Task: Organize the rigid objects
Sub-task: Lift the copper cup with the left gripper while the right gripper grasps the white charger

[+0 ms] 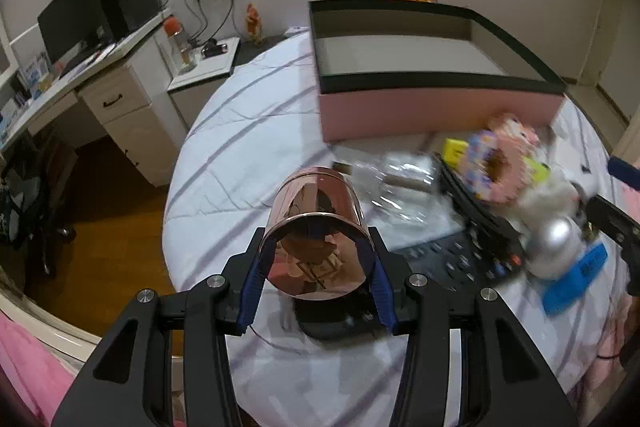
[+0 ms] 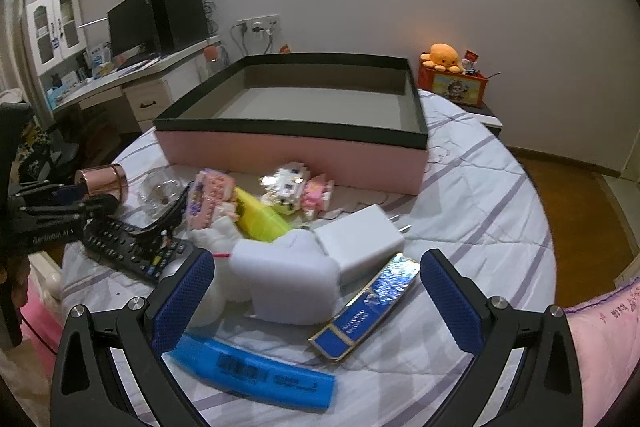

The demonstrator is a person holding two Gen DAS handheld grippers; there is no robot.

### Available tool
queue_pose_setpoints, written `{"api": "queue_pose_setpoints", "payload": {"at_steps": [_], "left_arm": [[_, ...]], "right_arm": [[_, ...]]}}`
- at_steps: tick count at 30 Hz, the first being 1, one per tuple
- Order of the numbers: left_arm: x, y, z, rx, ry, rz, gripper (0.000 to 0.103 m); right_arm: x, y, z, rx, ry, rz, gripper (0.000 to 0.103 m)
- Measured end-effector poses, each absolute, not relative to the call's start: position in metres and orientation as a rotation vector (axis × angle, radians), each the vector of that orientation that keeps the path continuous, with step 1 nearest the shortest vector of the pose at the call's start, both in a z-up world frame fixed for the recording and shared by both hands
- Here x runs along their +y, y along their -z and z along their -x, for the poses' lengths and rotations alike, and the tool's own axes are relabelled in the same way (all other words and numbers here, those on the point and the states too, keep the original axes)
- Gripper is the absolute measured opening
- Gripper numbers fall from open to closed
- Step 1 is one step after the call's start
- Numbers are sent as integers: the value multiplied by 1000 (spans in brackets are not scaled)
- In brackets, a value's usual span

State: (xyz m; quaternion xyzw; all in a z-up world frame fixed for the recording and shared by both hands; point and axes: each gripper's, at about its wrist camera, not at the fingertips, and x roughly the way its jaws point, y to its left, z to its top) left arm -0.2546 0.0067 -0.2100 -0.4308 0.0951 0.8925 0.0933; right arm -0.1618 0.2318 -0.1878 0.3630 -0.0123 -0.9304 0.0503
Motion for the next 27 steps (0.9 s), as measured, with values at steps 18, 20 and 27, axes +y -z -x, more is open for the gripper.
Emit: {"api": "queue_pose_setpoints", "payload": {"at_steps": [18,20,27], "left_arm": [[24,202,226,262,-2570,1207,49],[26,202,225,254,-2552,1194,48],[25,219,228,236,-2527,1247,47]], "right_arm": [[239,208,175,-110,2719,-1179,56],[240,207,174,-130,2702,-1167,48],[242,207,171,-130,2702,-1155,47]]}}
